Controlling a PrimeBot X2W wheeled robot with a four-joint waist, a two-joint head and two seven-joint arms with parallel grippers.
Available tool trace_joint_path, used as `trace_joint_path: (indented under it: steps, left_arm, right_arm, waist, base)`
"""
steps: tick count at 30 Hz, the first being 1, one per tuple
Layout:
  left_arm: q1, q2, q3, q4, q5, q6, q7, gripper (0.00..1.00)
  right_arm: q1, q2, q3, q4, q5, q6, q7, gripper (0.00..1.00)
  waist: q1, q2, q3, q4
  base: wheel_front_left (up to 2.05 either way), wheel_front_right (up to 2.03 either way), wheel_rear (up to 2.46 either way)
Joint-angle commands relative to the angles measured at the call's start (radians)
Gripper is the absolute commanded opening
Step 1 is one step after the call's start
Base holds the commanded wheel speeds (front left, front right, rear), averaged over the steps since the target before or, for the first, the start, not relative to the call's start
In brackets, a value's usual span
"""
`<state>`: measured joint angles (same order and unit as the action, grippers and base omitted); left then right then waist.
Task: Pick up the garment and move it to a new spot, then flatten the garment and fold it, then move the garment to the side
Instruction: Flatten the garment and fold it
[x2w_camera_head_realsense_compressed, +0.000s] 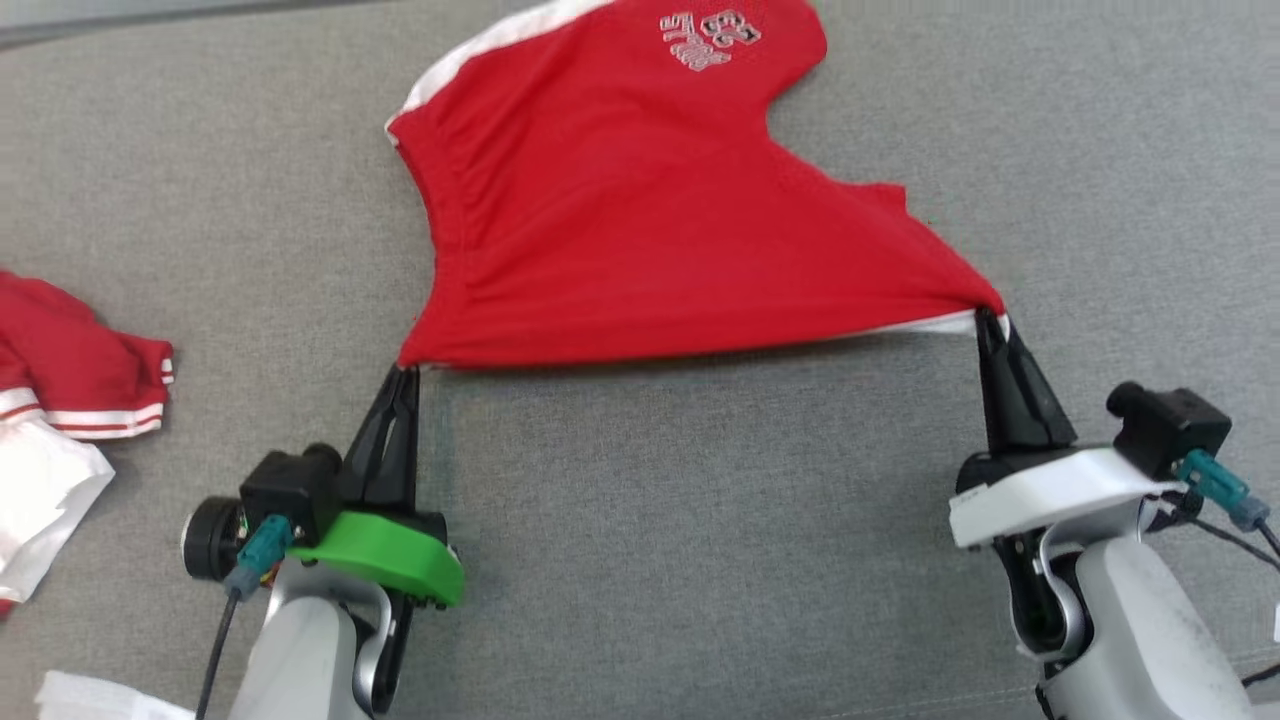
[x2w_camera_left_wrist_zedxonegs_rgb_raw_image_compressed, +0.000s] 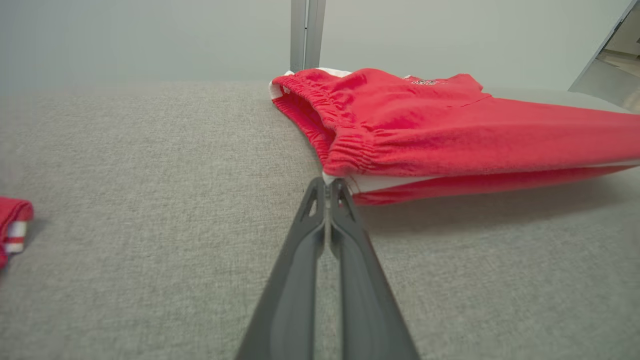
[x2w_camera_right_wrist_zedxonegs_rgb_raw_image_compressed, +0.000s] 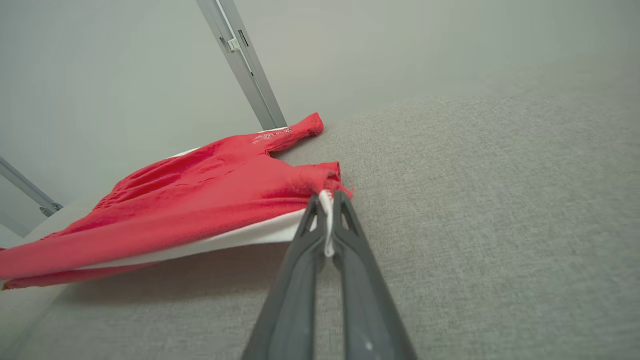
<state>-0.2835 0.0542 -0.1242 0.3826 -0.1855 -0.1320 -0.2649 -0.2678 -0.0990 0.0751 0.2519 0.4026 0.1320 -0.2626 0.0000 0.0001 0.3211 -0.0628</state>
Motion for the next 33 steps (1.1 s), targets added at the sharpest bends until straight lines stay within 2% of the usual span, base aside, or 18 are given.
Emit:
trace_joint_path:
  steps: [1, 10, 21, 27, 33]
  left_arm:
    - [0.048, 0.004, 0.007, -0.002, -0.01, 0.003, 0.001, 0.0]
    - [0.237, 0.001, 0.02, -0.003, -0.014, 0.003, 0.001, 0.0]
    - [0.36, 0.004, 0.006, -0.03, -0.056, 0.004, 0.0, 0.0]
    - [0.297, 0.003, -0.012, -0.045, -0.067, 0.009, 0.0, 0.0]
    - [0.168, 0.002, -0.047, -0.027, -0.075, 0.01, 0.001, 0.0]
  right_arm:
    - [0.04, -0.004, -0.001, 0.009, 0.006, -0.003, -0.003, 0.0]
    - [0.213, -0.026, 0.047, 0.04, 0.019, -0.003, -0.003, 0.0]
    - [0.368, -0.06, 0.017, 0.011, 0.032, -0.003, -0.003, 0.0]
    - [0.287, -0.059, 0.007, -0.002, 0.029, -0.003, -0.003, 0.0]
    - [0.103, -0.079, 0.013, 0.041, -0.009, -0.003, -0.003, 0.0]
  waist:
    - [0.0, -0.0001, -0.105, -0.014]
    - [0.0, -0.0001, -0.264, -0.013]
    - [0.0, -0.0001, -0.321, 0.037]
    - [0.0, -0.0001, -0.274, 0.061]
    - [0.0, -0.0001, -0.176, 0.102]
  base:
    - [0.0, 0.0, 0.0]
    - [0.0, 0.0, 0.0]
    - [0.0, 0.0, 0.0]
    - [0.0, 0.0, 0.0]
    - [0.0, 0.0, 0.0]
